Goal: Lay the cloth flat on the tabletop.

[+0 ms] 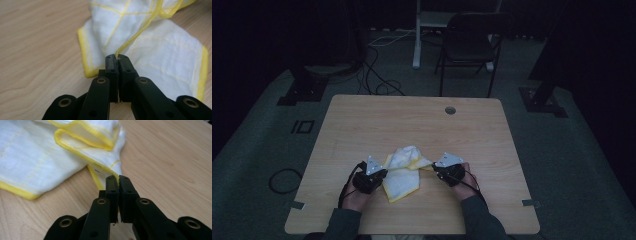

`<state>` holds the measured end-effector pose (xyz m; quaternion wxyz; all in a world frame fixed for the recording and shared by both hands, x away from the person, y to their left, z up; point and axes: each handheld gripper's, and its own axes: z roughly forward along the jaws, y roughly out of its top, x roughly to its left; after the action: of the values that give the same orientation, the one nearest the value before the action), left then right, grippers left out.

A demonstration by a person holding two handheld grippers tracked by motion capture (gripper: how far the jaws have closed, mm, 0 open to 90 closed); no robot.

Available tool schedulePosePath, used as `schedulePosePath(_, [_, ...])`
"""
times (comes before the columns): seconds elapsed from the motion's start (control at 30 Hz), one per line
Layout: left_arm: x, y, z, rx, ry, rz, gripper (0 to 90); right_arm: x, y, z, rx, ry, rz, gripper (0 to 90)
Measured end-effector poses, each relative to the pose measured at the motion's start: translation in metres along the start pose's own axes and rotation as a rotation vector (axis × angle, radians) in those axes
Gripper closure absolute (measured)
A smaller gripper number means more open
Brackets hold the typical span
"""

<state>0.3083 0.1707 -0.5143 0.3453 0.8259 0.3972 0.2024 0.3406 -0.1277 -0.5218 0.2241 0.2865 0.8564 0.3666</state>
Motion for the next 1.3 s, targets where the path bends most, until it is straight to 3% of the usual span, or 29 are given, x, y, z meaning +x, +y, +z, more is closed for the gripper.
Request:
schedulePosePath(0.4, [0.014,0.005,-0.016,-0.04,0.028,-0.015,88.6,-0.024,-0.005,-0.016,-0.025,-0.032,0.09,88.0])
schedulePosePath(0.9, [0.031,0.015,-0.031,-0.08,0.057,-0.029,88.9,-0.055,0.002,-0.044,-0.056,-0.102,0.149,88.2])
schedulePosePath(1.3, [0.047,0.025,-0.027,-0.054,0.07,-0.036,89.1,-0.069,0.006,-0.048,-0.037,-0.115,0.164,88.2])
